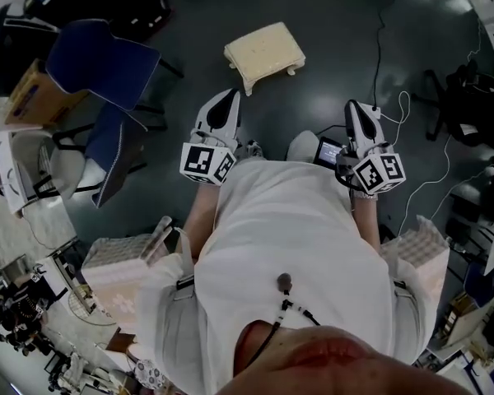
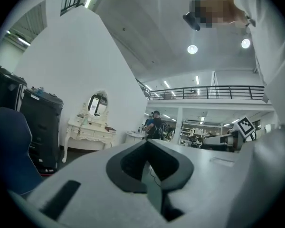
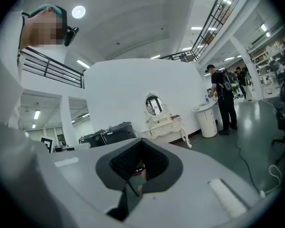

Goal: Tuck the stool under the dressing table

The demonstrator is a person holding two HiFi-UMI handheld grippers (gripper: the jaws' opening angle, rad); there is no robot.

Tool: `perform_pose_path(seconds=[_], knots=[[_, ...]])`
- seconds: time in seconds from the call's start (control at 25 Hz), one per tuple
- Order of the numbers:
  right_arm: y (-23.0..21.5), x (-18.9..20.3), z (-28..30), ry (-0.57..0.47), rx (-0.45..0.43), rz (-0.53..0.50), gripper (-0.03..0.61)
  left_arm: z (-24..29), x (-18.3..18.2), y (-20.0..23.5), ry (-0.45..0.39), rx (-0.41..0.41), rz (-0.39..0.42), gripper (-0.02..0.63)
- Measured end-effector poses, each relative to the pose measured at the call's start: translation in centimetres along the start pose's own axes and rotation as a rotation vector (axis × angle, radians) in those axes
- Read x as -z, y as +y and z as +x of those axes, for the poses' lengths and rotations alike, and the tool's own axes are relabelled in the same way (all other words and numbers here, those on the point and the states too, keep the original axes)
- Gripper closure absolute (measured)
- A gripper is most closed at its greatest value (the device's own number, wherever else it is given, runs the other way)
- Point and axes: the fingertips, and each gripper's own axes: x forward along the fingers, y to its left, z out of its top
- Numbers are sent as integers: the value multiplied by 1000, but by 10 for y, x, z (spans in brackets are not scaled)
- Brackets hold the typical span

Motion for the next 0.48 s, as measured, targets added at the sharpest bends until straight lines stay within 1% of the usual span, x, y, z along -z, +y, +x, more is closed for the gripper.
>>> perform_pose_path(seconds=[0.08,0.2,0.32,0.4,0.48], knots=[[-8,-5,11,2,6,18,571,7,-3,10,-13,-18,-20,607],[-27,-12,38,16,11,14,571,27,-3,23,-17,-35,-29,607],[-53,-18,75,47,-22,1,571,54,-3,35,-24,-66,-19,607],[-74,-23,108,75,-61,-18,571,74,-2,48,-34,-118,-16,607],[-91,-31,145,107,-114,-43,571,91,0,64,-39,-192,-24,607]])
